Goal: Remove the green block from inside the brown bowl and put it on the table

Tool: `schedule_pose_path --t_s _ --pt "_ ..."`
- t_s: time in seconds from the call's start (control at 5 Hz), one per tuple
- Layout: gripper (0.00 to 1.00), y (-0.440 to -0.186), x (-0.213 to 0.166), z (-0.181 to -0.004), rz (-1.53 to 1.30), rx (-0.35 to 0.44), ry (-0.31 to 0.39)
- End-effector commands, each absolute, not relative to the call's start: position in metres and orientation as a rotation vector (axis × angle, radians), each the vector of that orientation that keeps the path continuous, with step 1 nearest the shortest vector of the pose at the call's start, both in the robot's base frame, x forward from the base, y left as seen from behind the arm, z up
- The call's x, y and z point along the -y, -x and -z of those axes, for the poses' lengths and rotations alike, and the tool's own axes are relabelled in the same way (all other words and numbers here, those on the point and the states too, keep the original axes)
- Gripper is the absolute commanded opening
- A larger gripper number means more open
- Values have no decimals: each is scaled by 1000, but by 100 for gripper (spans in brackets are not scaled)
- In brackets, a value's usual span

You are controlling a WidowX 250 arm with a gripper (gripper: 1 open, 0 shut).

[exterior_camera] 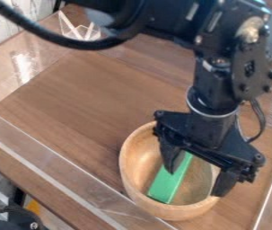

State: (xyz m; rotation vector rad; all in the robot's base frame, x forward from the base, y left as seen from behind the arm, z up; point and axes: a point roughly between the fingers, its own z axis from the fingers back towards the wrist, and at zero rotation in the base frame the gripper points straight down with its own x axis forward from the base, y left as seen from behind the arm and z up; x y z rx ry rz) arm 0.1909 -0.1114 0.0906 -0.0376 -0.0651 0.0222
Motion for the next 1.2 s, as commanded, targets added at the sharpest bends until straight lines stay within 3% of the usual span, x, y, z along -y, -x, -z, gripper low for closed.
schedule_pose_path --t_s 0.0,0.6,1.0 --pt "100 -203 109 -99 -12 97 49" --pt "100 -213 79 -88 -110 93 17" --pt "100 -222 81 -55 -148 88 -13"
